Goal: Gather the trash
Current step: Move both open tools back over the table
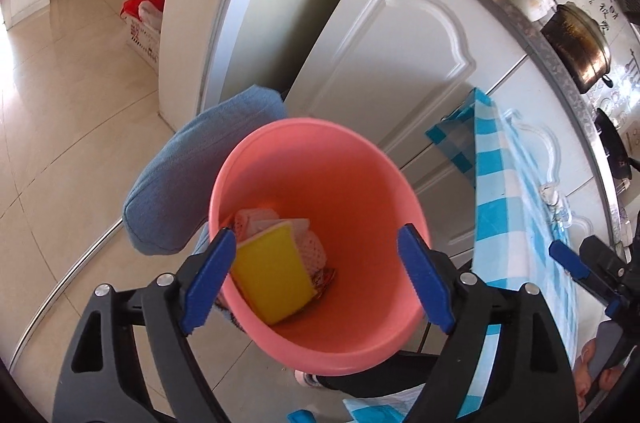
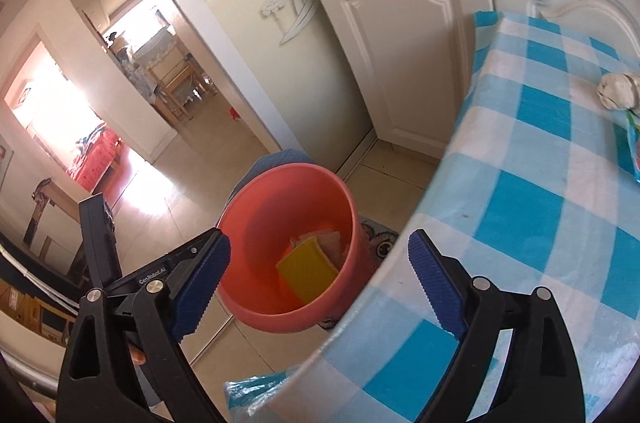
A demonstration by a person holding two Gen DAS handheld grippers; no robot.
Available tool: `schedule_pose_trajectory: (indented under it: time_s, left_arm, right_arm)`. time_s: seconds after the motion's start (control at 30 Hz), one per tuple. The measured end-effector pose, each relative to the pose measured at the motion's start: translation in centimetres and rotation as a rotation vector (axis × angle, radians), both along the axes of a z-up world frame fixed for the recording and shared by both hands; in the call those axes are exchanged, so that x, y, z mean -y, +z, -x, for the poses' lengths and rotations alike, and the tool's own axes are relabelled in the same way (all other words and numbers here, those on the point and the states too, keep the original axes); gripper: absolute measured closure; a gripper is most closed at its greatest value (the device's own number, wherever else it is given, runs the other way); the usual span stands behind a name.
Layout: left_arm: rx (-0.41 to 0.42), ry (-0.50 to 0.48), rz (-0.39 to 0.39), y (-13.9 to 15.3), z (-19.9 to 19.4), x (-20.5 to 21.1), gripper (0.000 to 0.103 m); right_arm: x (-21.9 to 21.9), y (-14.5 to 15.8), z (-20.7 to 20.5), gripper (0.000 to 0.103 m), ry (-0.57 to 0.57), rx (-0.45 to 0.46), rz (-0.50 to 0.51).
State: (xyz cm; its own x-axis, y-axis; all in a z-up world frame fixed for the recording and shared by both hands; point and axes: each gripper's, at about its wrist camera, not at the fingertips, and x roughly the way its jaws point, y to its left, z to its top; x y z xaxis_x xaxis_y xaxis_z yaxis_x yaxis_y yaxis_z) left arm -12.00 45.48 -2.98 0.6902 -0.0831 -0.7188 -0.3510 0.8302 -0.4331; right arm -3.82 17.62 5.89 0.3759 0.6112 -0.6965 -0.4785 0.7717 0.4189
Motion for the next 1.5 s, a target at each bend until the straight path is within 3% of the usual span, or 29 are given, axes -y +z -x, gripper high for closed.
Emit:
schedule_pose_trajectory:
  time_s: [0.3, 0.6, 0.97, 1.27, 1.5]
  left_arm:
    - [0.131, -0.069, -0.022, 3.0, -0.5, 3.5, 0.018]
    - [0.101, -0.231, -0.085, 5.9, -3.2, 9.0, 0.018]
    - [0.133, -0.491, -0.182, 8.7, -6.5, 20.0, 0.016]
    - [0.148, -0.656, -0.269, 9.1, -9.9, 29.0, 0.015]
    - [0.189, -0.768, -0.351, 10.1, -16.0, 35.1, 0.015]
  right_arm:
    - [8.7, 0.9, 0.3, 0.013, -0.180, 0.048, -0.033]
    - [18.0, 1.7, 0.7, 0.013, -0.350, 0.088, -0.049]
    - [29.2, 1.6, 1.1, 0.013, -0.544, 0.111, -0.034]
    - [34.7, 0.0, 0.2, 0.013, -0.613, 0.098, -0.010]
    - [37.0, -0.2, -3.2, 0.013, -0.608, 0.109, 0.035]
